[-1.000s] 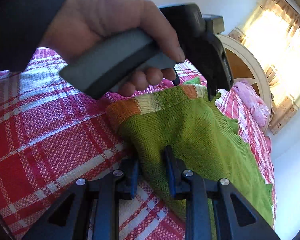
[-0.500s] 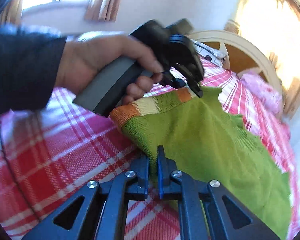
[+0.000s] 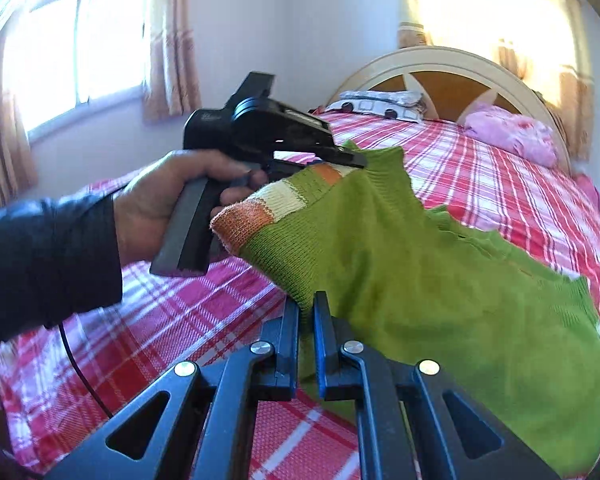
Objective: Fold small clothes
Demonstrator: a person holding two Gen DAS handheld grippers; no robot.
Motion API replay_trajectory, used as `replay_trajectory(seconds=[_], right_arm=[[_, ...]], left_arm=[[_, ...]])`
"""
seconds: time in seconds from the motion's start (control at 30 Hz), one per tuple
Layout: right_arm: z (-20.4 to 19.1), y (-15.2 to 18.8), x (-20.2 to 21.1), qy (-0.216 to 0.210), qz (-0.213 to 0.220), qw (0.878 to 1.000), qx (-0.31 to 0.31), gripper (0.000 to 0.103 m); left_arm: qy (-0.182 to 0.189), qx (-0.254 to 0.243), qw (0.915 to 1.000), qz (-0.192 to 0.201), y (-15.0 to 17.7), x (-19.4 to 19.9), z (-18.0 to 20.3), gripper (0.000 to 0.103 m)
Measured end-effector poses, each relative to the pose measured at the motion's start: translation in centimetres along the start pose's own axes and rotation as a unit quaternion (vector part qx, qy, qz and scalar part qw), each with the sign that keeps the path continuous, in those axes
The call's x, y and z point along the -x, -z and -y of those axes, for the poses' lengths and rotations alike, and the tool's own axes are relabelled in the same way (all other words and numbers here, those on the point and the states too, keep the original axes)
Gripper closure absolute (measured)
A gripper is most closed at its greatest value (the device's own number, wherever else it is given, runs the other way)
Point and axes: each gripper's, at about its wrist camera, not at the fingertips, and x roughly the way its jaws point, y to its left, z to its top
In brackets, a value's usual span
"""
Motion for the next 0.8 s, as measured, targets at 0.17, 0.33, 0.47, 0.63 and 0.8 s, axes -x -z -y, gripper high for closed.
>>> replay_trajectory(seconds=[0.17,0.33,0.47,0.63,0.8], right_arm=[[2.5,-0.4,2.5,-0.002,0.040,0.998,-0.048,0.097],[5.2,-0.2,4.9,0.001,0.068,0.994,-0.087,0.097],[7.6,0.3,6.9,0.012,0.081,0.990,-0.112,0.097],[10.6,2.0,9.3,0.022,0.091,0.983,-0.155,0.097],[13.4,4.6,10.7,0.025,0.091,0.972,-0.213,0.097]], left_arm=[[0.014,-0.020,0.9997,0.001,-0.7,-1.5,3.9,0.088],[0.022,-0.045,0.9987,-0.011,-0.6,-3.7,7.2,0.088],[0.026,-0.059,0.9976,-0.026,0.2,-6.1,9.4,0.087],[0.022,-0.084,0.9950,-0.049,1.5,-9.5,12.1,0.088],[0.003,-0.108,0.9904,-0.087,3.7,-13.6,14.0,0.088]])
